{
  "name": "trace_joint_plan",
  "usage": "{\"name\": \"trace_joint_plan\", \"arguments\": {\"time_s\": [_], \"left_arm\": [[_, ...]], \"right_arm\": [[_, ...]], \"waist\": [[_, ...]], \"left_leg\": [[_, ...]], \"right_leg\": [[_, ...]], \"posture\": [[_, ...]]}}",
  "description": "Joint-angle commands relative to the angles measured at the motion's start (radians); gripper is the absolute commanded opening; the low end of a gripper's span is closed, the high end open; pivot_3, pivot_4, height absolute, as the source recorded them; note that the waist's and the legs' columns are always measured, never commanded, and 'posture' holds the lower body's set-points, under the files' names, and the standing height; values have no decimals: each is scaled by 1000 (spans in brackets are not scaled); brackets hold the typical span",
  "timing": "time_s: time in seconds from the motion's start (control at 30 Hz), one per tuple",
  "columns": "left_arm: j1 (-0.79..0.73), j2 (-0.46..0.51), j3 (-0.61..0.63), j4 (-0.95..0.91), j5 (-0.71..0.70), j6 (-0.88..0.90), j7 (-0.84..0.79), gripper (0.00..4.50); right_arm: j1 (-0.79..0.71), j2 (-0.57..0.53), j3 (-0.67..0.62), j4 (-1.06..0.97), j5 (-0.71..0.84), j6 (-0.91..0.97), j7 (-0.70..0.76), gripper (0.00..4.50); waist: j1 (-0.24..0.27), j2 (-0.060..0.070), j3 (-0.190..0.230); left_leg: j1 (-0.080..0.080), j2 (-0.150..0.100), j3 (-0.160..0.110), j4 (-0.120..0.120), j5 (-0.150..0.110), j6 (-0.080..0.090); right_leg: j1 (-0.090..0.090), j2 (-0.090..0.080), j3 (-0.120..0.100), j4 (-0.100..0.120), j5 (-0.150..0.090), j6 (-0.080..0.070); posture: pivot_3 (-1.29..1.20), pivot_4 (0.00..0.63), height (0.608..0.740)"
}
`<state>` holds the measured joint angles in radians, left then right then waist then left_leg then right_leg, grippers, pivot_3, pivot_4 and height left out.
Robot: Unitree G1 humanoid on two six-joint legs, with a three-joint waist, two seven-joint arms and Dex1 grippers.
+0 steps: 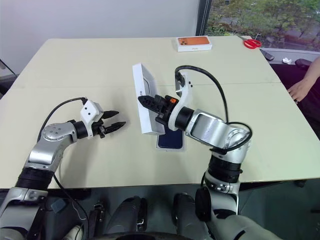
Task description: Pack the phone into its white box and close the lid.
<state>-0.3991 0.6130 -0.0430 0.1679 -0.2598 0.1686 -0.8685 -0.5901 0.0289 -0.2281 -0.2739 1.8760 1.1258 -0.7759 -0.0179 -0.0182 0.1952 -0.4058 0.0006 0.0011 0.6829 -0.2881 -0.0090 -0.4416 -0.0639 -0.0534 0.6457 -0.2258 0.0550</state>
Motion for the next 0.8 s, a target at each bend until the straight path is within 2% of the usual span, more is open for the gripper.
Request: {"name": "trace_joint_plan", "arguments": {"time_s": [0.03, 0.2, 0.4, 0.5, 0.63, 0.7, 0.8], "left_arm": [[-3, -8, 14, -29, 8, -20, -1, 2786], [11, -19, 13, -54, 13, -8, 3, 2786], [8, -36, 5, -64, 13, 1, 2, 2786], [3, -59, -9, -89, 1, 17, -2, 2786], [-4, -111, -37, -167, -29, 70, -11, 2786], [-1, -131, -55, -209, -41, 101, -22, 2786], [4, -162, -100, -260, -46, 148, -30, 2786]], "right_arm": [[40, 37, 84, -5, 96, -168, -134, 62], [126, 58, 136, 33, 96, -310, -236, 62], [128, -3, 149, 46, 96, -386, -228, 62], [115, -51, 159, 34, 95, -399, -205, 934], [76, -131, 157, 13, 94, -409, -169, 2955], [57, -180, 147, 11, 93, -407, -147, 2955], [19, -321, 124, 15, 36, -362, -69, 2955]], "waist": [[-1, 0, 0], [2, 0, 0], [3, 0, 0], [6, 0, 0], [5, 0, 0], [4, 0, 0], [6, 0, 0]], "left_leg": [[0, 0, 0, 0, 0, 0], [0, 3, -1, 0, 0, 0], [1, 4, 0, 0, 0, 0], [1, 4, 0, 0, 0, 0], [0, 3, 0, 0, 0, 0], [0, 4, 0, 0, 0, 0], [0, 4, 0, 0, 0, 0]], "right_leg": [[0, 0, 0, 0, 0, 0], [0, 2, 0, 1, 0, 0], [0, 2, 0, 1, 0, 0], [0, 2, 0, 1, 0, 0], [0, 2, 0, 0, 0, 0], [0, 2, 0, 0, 0, 0], [0, 2, 0, 0, 0, 0]], "posture": [[0, 150, 740], [0, 150, 740], [0, 150, 740], [0, 150, 740], [0, 150, 740], [0, 150, 740], [0, 150, 740]]}}
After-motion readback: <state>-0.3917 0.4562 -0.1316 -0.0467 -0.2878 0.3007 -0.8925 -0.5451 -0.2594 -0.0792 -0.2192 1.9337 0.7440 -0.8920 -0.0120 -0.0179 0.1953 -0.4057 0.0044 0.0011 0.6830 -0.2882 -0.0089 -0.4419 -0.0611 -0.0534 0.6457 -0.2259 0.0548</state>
